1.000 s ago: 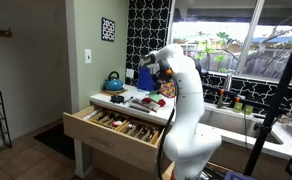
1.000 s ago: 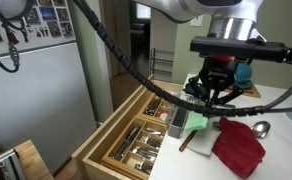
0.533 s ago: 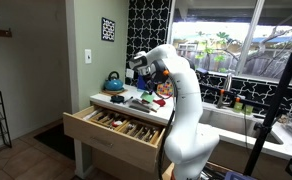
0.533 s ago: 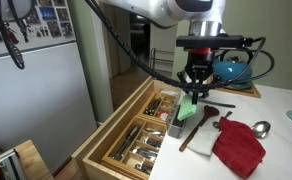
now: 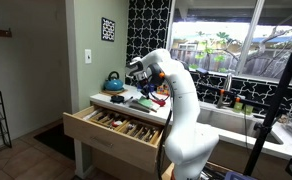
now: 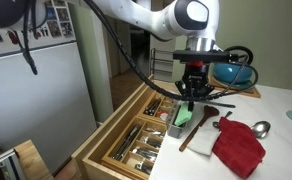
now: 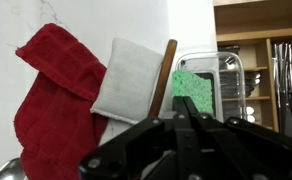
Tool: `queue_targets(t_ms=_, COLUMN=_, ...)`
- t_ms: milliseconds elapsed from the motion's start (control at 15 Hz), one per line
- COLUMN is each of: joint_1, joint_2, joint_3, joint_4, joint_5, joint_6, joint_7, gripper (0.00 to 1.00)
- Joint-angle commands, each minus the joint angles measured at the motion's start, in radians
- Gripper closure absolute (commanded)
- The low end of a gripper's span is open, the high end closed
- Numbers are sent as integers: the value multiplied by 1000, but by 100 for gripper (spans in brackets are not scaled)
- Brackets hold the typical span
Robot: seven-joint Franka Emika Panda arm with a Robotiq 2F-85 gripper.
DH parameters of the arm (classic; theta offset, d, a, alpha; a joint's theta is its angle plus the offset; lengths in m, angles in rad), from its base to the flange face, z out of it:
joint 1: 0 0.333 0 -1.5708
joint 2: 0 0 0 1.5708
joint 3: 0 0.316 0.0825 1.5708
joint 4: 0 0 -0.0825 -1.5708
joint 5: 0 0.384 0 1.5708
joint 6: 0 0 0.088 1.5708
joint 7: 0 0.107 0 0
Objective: Remove the transparent cutlery holder from the drawer, put it on the countertop and then put the green and white sponges inside it.
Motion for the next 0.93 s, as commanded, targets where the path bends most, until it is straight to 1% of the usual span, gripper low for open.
queue_targets(t_ms=0, joint_1=1, joint_2=36, joint_3=12, joint_4=42, joint_5=-23, joint_6=-31, joint_7=23, gripper=72)
queue_targets(t_ms=267, joint_1=-22, joint_2=20, joint_3=18, joint_4=54, joint_5=10, joint_6=-14, joint_7=9, gripper=43)
queue_targets(t_ms=467, joint_1=-82, joint_2=8, joint_3=19, joint_4=66, joint_5=85, joint_6=1, joint_7=-27, gripper=21)
queue_targets(t_ms=600, joint_1=-131, joint_2=5, joint_3=19, joint_4=62, joint_5=162, joint_6=7, joint_7=-42, gripper=5)
queue_targets(t_ms=667, joint_1=-157, joint_2=4, joint_3=20, joint_4=58, joint_5=209, joint_6=5, joint_7=-50, gripper=1)
queue_targets(t_ms=867, joint_1=-222, joint_2=1, joint_3=17, joint_4=25, joint_5=321, joint_6=35, joint_7=-106, gripper=0)
